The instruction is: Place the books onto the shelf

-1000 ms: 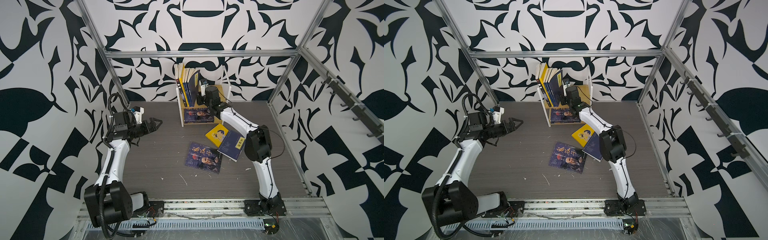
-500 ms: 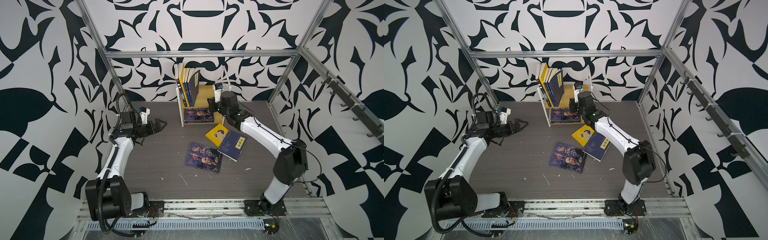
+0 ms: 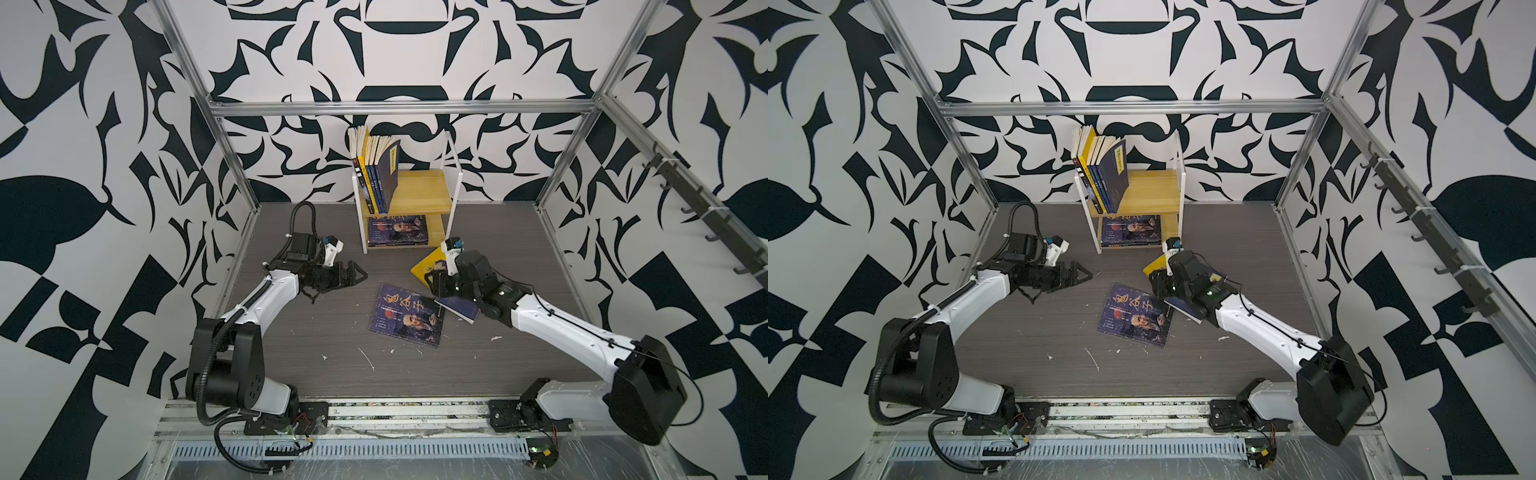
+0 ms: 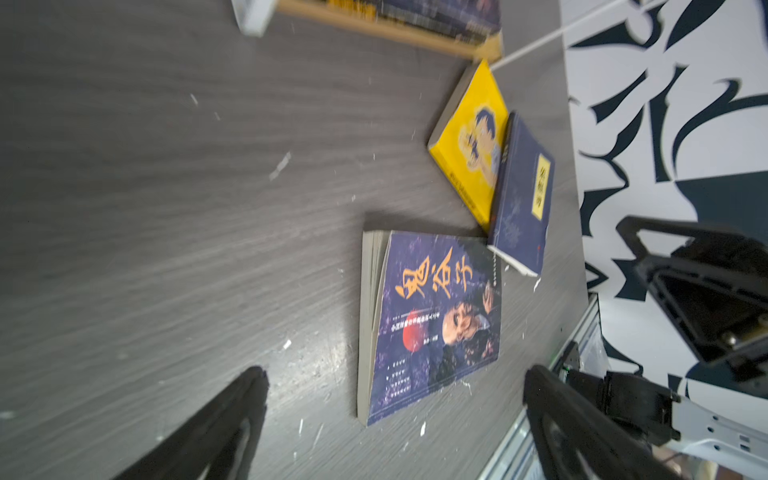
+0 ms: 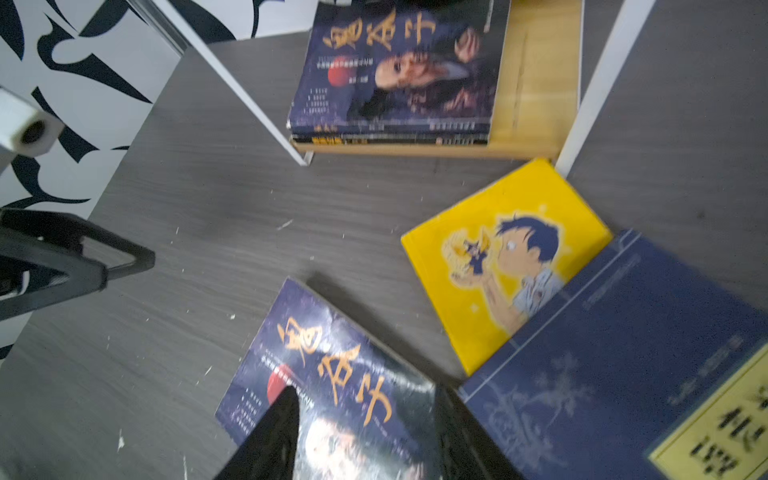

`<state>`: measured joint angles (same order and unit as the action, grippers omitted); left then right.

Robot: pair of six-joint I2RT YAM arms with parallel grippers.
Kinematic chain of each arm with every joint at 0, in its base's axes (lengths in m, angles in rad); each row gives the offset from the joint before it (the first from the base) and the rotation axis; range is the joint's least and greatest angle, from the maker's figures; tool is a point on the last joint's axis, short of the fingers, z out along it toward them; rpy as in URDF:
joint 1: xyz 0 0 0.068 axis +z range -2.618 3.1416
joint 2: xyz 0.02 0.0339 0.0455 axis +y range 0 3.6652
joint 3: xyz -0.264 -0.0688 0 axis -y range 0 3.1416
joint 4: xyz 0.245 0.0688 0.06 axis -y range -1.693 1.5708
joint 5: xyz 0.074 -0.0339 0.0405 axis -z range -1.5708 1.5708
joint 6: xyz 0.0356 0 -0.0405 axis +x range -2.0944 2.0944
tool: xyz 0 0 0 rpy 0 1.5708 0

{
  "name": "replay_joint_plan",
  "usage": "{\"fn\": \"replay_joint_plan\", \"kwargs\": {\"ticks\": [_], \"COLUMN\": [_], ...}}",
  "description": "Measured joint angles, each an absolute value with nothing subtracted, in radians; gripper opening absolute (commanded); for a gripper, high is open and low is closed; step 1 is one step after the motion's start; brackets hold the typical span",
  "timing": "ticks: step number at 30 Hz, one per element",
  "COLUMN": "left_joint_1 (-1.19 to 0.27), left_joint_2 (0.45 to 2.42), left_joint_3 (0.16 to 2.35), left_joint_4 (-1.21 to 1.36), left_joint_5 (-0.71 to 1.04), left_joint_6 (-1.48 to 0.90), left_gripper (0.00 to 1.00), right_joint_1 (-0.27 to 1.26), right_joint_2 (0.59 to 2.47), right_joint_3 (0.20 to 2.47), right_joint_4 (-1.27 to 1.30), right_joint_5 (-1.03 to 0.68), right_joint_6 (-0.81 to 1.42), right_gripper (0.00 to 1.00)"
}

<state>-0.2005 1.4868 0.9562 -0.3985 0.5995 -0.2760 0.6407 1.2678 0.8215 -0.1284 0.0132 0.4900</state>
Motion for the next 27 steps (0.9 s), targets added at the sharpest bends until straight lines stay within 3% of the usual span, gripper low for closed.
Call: {"fn": "replay_joint_plan", "kwargs": {"ticks": [15,27], "left_joint_1": [-0.319,-0.360], "left_joint_2": [1.663,1.766], "left_joint_3": [0.955,0.975], "left_joint_4": [-0.380,-0.361], "left_joint_5": [0.592,0.635], "left_joint_6": [-0.324,-0.366], "left_gripper": [1.00,0.89], "right_joint_1": [0.720,0.724], "right_joint_2": [1.243,1.378], "right_joint_3": [0.620,0.587], "right_joint_4": [-0.266,-0.176], "right_joint_5": [0.010,-0.023], "right_joint_6": [0.740,0.781], "right_gripper": [0.58,0.58]}}
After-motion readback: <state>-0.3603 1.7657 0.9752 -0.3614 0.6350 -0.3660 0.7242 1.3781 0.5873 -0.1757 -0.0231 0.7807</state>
